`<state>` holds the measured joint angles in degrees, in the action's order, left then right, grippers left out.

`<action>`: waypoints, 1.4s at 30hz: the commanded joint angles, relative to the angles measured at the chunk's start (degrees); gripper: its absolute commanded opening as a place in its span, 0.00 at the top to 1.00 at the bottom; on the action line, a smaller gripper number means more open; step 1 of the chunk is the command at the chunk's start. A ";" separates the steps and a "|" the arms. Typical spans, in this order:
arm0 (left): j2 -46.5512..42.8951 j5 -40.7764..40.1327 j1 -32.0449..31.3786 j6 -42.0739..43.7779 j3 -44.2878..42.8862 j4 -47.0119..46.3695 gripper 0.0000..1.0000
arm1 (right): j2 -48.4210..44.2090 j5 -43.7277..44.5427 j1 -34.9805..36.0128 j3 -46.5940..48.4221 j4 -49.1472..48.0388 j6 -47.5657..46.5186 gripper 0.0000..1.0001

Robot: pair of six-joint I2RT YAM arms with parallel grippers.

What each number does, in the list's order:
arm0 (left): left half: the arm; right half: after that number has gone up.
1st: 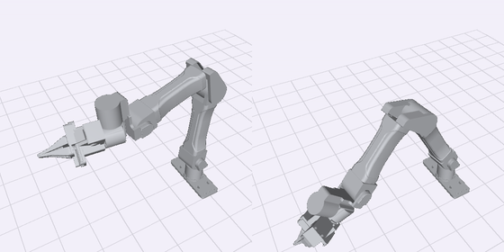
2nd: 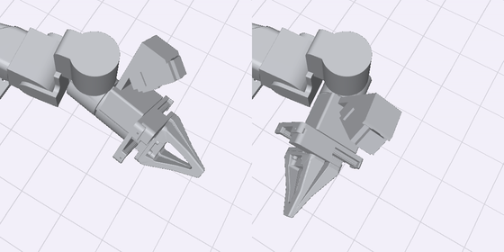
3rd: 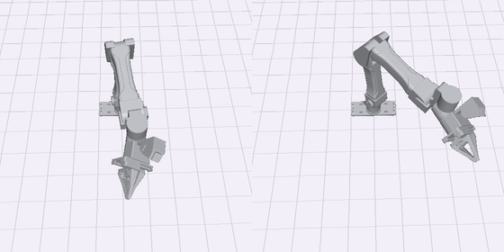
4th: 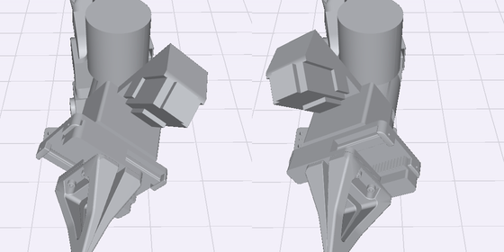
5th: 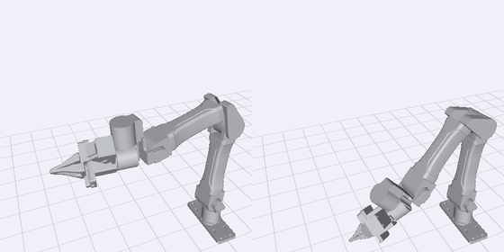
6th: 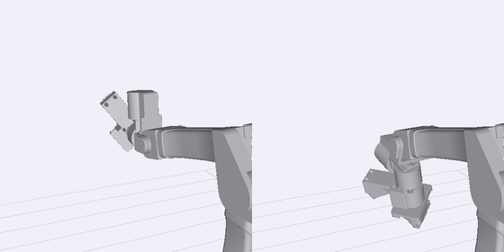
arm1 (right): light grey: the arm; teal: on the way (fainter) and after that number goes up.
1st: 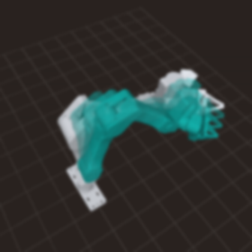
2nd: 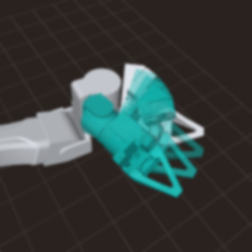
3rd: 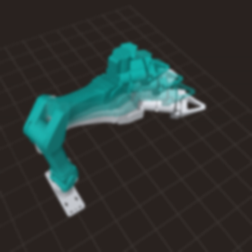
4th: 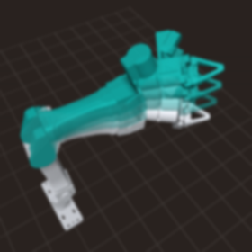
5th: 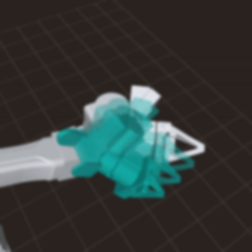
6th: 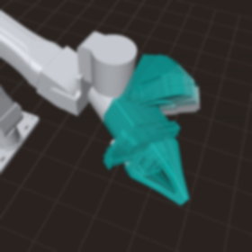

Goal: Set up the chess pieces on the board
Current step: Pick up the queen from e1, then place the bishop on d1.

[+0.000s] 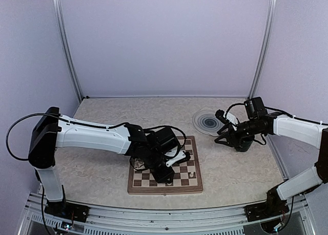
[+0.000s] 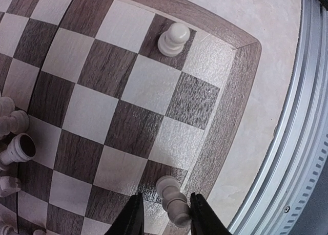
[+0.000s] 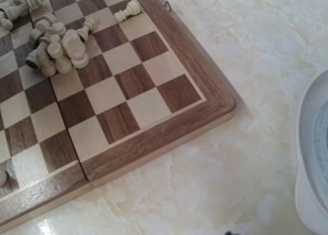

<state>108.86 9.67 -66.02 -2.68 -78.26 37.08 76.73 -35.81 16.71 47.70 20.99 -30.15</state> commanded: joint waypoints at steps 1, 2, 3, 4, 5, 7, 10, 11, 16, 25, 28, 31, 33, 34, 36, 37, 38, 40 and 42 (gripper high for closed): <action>1.15 0.86 0.19 0.71 -1.03 1.55 0.79 | -0.62 -0.75 -0.54 -0.86 -0.95 -0.25 0.50; 1.18 1.14 0.19 0.54 -1.01 1.97 0.85 | -0.62 -0.71 -0.54 -0.86 -0.95 -0.26 0.50; 1.09 0.91 0.19 0.16 -0.90 2.35 0.89 | -0.66 -0.67 -0.54 -0.79 -0.81 -0.26 0.50; 0.69 0.58 0.12 -0.26 -0.45 2.53 0.90 | -0.74 -0.62 -0.54 -0.85 -0.86 -0.26 0.50; 0.07 0.38 0.10 -0.76 0.12 2.51 0.92 | -0.79 -0.58 -0.54 -0.86 -0.80 -0.26 0.50; -2.34 -0.28 0.03 -1.67 1.39 2.02 0.95 | -0.82 -0.57 -0.54 -0.99 -0.87 -0.21 0.50; -5.56 -1.01 0.19 -2.84 2.65 2.36 1.00 | -0.56 -0.82 -0.53 -1.00 -0.93 -0.26 0.50; -6.00 -1.49 0.19 -3.21 2.94 2.69 1.00 | -0.42 -0.96 -0.54 -0.95 -0.91 -0.26 0.50; -6.56 -2.59 -0.04 -4.05 3.74 3.36 1.00 | 0.00 -1.35 -0.54 -0.73 -0.89 -0.26 0.50; -4.30 -5.00 -0.52 -3.13 2.65 5.44 1.00 | -0.44 -1.14 -0.51 -0.87 -0.84 -0.26 0.50; -4.31 -5.08 -0.74 -3.11 2.76 5.63 1.00 | -0.28 -1.34 -0.49 -0.86 -0.91 -0.26 0.50; -4.31 -5.42 -0.69 -3.24 2.90 5.68 0.99 | -0.18 -1.45 -0.53 -0.86 -1.02 -0.27 0.50; -4.04 -5.62 -0.80 -3.21 2.80 5.56 0.98 | -0.08 -1.54 -0.54 -0.86 -0.97 -0.33 0.50; -3.77 -5.69 -0.81 -3.21 2.77 5.43 0.98 | -0.07 -1.61 -0.53 -0.86 -1.00 -0.31 0.50; -3.43 -5.74 -0.86 -3.22 2.65 5.29 0.98 | 0.00 -1.71 -0.54 -0.86 -1.00 -0.35 0.50; -3.20 -5.74 -0.87 -3.19 2.65 5.21 0.97 | -0.04 -1.72 -0.54 -0.86 -0.94 -0.35 0.50; -3.01 -5.86 -0.87 -3.19 2.53 5.22 0.97 | -0.08 -1.72 -0.54 -0.86 -0.88 -0.35 0.50; -2.66 -6.15 -0.87 -3.17 2.42 5.20 0.95 | -0.11 -1.63 -0.54 -0.94 -0.95 -0.36 0.50; -2.45 -6.18 -0.95 -3.04 2.34 5.07 0.95 | -0.16 -1.63 -0.49 -0.86 -0.91 -0.35 0.50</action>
<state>105.43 4.23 -66.52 -5.98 -75.18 42.00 76.73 -36.45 16.71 47.68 20.97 -30.35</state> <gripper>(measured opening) 0.118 0.501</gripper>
